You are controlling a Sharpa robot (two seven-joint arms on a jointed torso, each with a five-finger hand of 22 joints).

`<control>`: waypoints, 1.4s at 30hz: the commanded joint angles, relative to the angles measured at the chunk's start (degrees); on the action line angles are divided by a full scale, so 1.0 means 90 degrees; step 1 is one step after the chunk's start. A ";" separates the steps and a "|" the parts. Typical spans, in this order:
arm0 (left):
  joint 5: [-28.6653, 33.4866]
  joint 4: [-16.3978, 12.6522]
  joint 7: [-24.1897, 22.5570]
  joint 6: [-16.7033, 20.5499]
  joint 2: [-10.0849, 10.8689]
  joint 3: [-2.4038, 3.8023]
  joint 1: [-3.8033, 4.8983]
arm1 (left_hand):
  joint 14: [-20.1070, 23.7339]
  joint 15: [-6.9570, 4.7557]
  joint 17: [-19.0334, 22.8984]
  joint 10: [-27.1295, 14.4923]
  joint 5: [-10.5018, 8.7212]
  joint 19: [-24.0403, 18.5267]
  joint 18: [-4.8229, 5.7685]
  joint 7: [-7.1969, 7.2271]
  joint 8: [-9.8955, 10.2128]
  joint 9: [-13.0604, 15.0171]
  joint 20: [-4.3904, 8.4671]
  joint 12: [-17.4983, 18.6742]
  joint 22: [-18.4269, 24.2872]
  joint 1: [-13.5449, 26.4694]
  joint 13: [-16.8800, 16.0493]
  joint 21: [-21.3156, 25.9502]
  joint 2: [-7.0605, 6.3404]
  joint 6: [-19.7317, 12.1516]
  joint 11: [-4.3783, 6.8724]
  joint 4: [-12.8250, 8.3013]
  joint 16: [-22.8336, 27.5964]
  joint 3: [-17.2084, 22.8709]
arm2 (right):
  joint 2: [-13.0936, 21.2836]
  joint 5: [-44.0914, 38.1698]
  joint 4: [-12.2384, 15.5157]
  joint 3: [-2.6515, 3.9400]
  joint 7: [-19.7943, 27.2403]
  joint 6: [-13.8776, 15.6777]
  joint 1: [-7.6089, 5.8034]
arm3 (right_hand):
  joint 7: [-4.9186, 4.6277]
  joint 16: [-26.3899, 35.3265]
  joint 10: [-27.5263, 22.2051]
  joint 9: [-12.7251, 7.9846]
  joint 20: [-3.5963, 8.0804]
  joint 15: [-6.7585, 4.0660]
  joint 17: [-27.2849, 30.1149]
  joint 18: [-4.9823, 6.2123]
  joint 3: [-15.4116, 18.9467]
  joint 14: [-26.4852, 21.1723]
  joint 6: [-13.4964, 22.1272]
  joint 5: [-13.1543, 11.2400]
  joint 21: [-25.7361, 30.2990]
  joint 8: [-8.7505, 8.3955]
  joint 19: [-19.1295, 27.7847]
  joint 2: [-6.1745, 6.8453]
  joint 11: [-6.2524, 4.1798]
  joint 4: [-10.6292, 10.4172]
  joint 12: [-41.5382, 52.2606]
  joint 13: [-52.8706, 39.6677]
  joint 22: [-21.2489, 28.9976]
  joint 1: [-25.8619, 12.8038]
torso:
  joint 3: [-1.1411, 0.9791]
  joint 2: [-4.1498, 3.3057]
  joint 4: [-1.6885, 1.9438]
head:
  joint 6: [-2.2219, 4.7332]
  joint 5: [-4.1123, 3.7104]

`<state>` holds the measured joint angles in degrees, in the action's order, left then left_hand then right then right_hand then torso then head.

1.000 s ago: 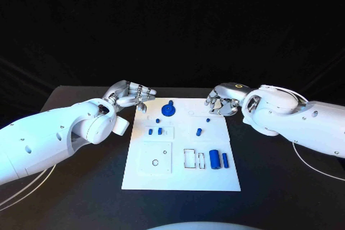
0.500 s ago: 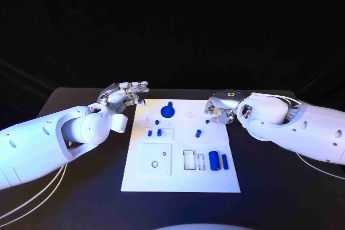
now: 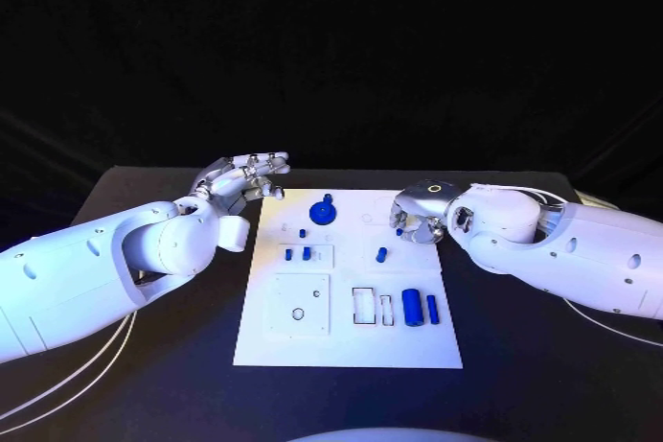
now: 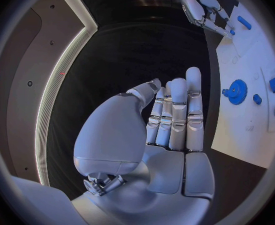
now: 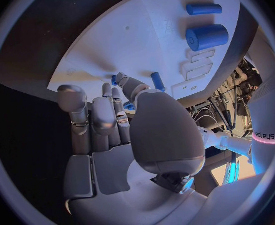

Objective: Assemble the parts on the task board

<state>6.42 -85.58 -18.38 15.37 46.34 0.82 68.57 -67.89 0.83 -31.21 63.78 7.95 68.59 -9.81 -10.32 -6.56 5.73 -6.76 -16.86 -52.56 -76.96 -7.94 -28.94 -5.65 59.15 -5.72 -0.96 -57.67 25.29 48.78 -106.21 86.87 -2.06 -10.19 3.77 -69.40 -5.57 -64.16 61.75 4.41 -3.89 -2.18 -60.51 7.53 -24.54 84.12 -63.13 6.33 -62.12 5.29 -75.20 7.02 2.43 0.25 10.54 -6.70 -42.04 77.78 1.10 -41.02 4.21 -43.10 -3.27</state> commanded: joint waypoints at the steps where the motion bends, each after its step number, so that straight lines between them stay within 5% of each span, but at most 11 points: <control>1: -0.0128 0.0002 -0.0011 -0.0176 -0.0014 0.0002 0.0000 | 0.0039 0.0003 0.0017 -0.0038 0.0015 0.0048 -0.0073 0.0024 -0.0039 -0.0008 0.0017 -0.0064 0.0015 -0.0007 -0.0016 0.0034 0.0041 -0.0038 0.0018 -0.0004 -0.0039 -0.0036 | -0.0011 -0.0085 -0.0023 0.0000 0.0043 -0.0217 0.0013 | 0.0000 0.0035 0.0074 0.0012 0.0007 0.0003 0.0011 0.0057 -0.0046 0.0167 -0.0059 -0.0023 0.0031 -0.0006 -0.0048 -0.0068 -0.0004 0.0017 0.0004 0.0031 0.0008 0.0033 | 0.0002 0.0002 -0.0001 | -0.0010 0.0008; 22: -0.0286 0.0019 0.0038 -0.0195 -0.0032 0.0002 0.0000 | 0.0049 0.0002 0.0047 -0.0082 0.0002 0.0060 -0.0072 0.0024 -0.0066 -0.0013 0.0021 -0.0134 0.0040 -0.0035 -0.0045 0.0060 0.0058 -0.0052 0.0019 -0.0027 -0.0042 -0.0068 | -0.0200 -0.0073 -0.0265 -0.0001 0.0095 -0.0232 0.0159 | -0.0006 0.0006 0.0339 0.0058 -0.0032 0.0043 -0.0009 0.0049 -0.0150 0.0195 -0.0269 -0.0061 0.0009 0.0024 -0.0098 -0.0154 -0.0001 0.0020 -0.0010 0.0210 -0.0038 -0.0034 | 0.0003 0.0004 0.0000 | -0.0057 0.0020; 32: -0.0334 0.0032 0.0062 -0.0199 -0.0051 0.0003 0.0000 | 0.0059 -0.0003 0.0084 -0.0147 0.0016 0.0076 -0.0072 0.0020 -0.0092 -0.0022 0.0030 -0.0206 0.0062 -0.0119 -0.0072 0.0082 0.0097 -0.0079 0.0017 -0.0088 -0.0046 -0.0060 | -0.0233 -0.0082 -0.0302 -0.0001 0.0071 0.0045 0.0178 | -0.0016 -0.0142 0.0762 0.0164 -0.0014 0.0013 -0.0141 0.0024 -0.0495 0.0232 -0.0528 -0.0271 -0.0123 0.0108 -0.0194 -0.0427 -0.0028 0.0267 0.0014 0.0285 -0.0226 0.0218 | 0.0005 0.0008 -0.0002 | -0.0063 0.0017; 42: -0.0349 0.0050 0.0074 -0.0198 -0.0059 0.0003 0.0000 | 0.0062 -0.0003 0.0093 -0.0164 0.0019 0.0079 -0.0072 0.0016 -0.0098 -0.0025 0.0031 -0.0224 0.0065 -0.0135 -0.0078 0.0086 0.0104 -0.0088 0.0015 -0.0102 -0.0047 -0.0057 | -0.0137 0.0121 -0.0174 0.0011 0.0083 0.0593 0.0180 | -0.0038 -0.0202 0.0899 0.0211 -0.0016 0.0024 -0.0188 0.0010 -0.0731 0.0235 -0.0572 -0.0294 -0.0191 0.0093 -0.0225 -0.0420 -0.0011 0.0411 -0.0070 0.0308 -0.0317 0.0208 | 0.0006 0.0010 0.0000 | -0.0061 0.0016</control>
<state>3.77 -85.13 -17.59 14.73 45.94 0.82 68.57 -67.69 0.65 -30.42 62.75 7.95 68.79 -9.79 -10.33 -7.24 5.56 -6.55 -18.62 -52.05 -77.79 -8.59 -28.40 -4.83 58.74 -5.51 -1.43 -57.91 24.82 47.49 -106.18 85.05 -1.90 -9.77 6.60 -67.93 -5.67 -65.62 68.75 6.30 -4.00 -2.17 -62.17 7.53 -30.71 84.12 -68.22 3.29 -63.51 6.10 -76.96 4.21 3.15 4.04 10.10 -3.87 -44.86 78.59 1.13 -40.95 4.22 -43.62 -3.10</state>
